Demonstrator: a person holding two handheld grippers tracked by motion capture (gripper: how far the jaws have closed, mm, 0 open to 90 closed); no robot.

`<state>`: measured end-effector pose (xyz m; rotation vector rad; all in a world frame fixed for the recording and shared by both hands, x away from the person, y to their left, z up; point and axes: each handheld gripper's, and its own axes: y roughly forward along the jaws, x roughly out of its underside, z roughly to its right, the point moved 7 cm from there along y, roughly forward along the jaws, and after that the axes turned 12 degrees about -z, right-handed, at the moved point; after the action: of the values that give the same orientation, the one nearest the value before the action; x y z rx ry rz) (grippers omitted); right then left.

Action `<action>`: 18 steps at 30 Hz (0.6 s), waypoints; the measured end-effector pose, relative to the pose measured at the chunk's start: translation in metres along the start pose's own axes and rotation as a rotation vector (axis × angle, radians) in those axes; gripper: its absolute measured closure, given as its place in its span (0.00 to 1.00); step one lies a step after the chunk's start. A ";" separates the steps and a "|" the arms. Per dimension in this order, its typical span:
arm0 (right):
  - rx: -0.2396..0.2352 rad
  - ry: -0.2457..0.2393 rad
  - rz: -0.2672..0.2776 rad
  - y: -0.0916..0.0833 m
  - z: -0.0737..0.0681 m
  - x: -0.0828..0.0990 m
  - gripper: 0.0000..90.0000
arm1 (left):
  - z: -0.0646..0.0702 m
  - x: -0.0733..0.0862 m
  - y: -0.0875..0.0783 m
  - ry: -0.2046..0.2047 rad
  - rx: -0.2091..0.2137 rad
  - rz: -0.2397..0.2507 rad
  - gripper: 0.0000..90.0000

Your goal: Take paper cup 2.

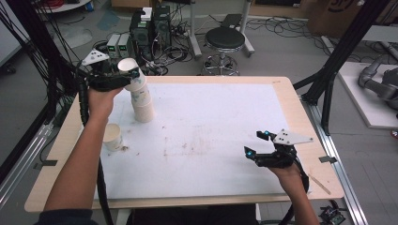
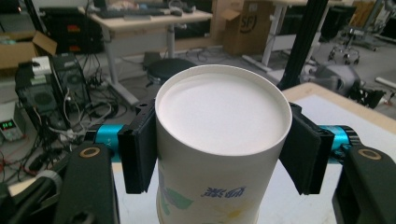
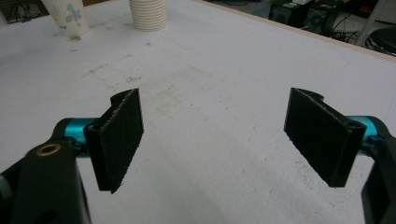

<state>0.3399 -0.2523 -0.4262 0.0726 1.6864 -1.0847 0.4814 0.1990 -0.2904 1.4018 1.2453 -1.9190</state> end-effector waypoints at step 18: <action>-0.030 -0.008 -0.002 0.004 -0.005 -0.002 0.22 | 0.067 0.003 -0.040 0.079 0.246 0.102 0.40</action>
<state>0.3388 -0.2454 -0.4274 0.0474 1.6952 -1.0589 0.4152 0.1617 -0.2720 1.6447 0.9751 -2.0163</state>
